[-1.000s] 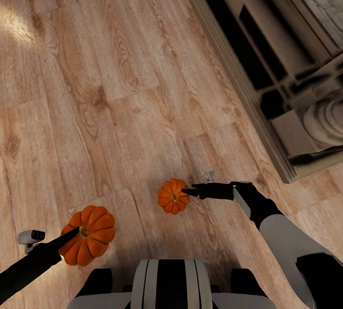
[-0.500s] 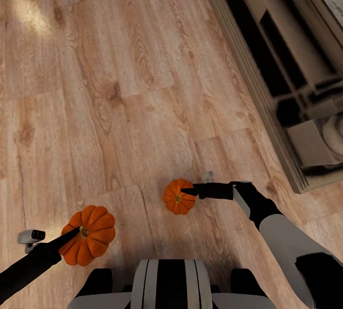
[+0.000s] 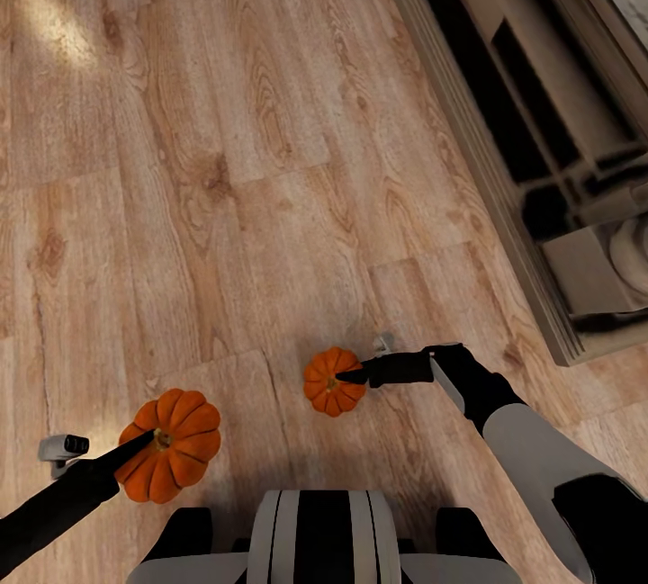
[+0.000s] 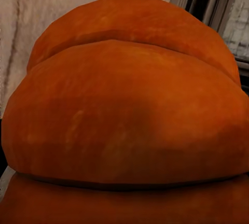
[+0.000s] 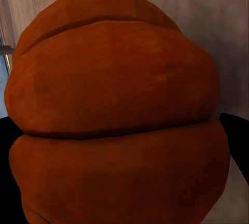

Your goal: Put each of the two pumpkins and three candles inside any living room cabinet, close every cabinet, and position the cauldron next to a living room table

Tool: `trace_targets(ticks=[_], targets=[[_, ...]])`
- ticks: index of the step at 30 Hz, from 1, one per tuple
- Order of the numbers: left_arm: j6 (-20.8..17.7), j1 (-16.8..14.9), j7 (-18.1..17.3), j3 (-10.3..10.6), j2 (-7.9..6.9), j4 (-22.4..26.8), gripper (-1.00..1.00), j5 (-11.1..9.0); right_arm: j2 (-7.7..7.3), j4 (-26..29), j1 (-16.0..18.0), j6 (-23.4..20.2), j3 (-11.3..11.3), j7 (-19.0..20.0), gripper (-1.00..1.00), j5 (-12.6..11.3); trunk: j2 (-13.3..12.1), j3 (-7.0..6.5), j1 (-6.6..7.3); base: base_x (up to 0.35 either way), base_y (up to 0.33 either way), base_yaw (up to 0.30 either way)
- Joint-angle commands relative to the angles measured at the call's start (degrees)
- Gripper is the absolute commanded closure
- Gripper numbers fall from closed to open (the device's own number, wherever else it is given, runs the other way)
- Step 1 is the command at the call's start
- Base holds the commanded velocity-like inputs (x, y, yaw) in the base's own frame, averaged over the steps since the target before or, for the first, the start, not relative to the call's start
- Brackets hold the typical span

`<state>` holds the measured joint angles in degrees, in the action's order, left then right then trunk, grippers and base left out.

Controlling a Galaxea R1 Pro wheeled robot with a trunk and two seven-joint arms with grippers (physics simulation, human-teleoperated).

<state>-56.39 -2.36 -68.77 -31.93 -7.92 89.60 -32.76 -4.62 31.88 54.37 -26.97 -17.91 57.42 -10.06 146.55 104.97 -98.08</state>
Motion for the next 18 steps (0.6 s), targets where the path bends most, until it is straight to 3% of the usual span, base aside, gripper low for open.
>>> trace_targets(ticks=[1, 7, 18], targets=[[-0.28, -0.02, -0.10, 0.06, 0.10, 0.02, 1.00, -0.14, -0.10, 0.02, 0.03, -0.33, -0.36, -0.20, 1.00, -0.29, 0.01, 0.03, 0.01, 0.000, 0.000, 0.000], [-0.02, -0.02, -0.41, 0.16, 0.32, -0.02, 1.00, -0.06, -0.12, 0.66, -0.20, -0.36, -0.45, -0.20, 1.00, -0.39, 0.01, 0.03, 0.01, 0.000, 0.000, 0.000], [0.05, -0.02, -0.64, -0.43, 1.93, -0.08, 1.00, -0.52, -0.05, 0.90, -0.35, -0.20, -0.55, -0.29, 1.00, -0.40, -0.14, -2.41, 0.29, 0.000, 0.000, 0.000]])
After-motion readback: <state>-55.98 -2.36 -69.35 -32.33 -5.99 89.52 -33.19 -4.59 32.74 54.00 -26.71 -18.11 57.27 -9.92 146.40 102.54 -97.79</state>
